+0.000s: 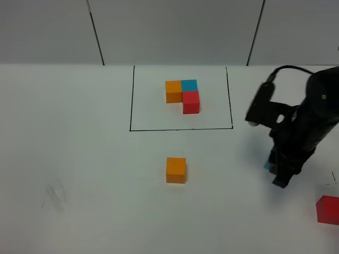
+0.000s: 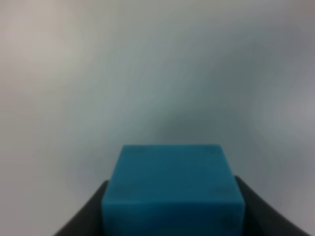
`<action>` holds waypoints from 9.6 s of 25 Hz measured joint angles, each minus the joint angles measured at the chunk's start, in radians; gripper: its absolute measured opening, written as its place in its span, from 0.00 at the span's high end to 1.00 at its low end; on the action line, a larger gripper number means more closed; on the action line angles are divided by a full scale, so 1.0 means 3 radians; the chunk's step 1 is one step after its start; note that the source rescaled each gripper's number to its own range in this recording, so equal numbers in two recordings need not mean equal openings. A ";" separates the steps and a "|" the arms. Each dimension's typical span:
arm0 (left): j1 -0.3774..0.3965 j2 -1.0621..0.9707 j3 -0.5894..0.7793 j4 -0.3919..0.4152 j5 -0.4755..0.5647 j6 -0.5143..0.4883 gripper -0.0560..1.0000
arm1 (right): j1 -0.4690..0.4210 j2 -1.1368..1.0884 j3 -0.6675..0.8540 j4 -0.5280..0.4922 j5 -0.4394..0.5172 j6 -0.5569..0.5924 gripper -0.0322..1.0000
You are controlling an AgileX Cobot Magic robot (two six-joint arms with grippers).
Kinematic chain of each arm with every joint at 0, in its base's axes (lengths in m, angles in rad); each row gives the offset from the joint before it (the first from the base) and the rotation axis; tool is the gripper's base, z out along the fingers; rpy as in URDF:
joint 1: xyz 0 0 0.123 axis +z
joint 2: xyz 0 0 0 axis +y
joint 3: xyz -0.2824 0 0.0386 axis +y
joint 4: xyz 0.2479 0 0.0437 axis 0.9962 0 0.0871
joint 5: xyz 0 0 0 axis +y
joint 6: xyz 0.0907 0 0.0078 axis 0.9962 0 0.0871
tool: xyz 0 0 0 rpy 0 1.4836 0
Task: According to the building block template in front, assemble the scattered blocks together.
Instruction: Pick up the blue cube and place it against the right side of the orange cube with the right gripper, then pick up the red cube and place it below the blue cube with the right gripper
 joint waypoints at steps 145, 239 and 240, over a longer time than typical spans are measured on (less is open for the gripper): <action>0.0000 0.0000 0.0000 0.0000 0.0000 -0.0001 0.33 | 0.0429 0.0664 -0.0834 0.0050 0.0285 0.2047 0.02; 0.0000 0.0000 0.0000 0.0000 0.0000 -0.0001 0.33 | 0.1580 0.0528 -0.0028 -0.0276 -0.0310 0.5638 0.77; 0.0000 0.0000 0.0000 0.0000 0.0000 -0.0001 0.33 | 0.1580 0.0593 -0.0078 -0.0244 -0.0295 0.5573 0.77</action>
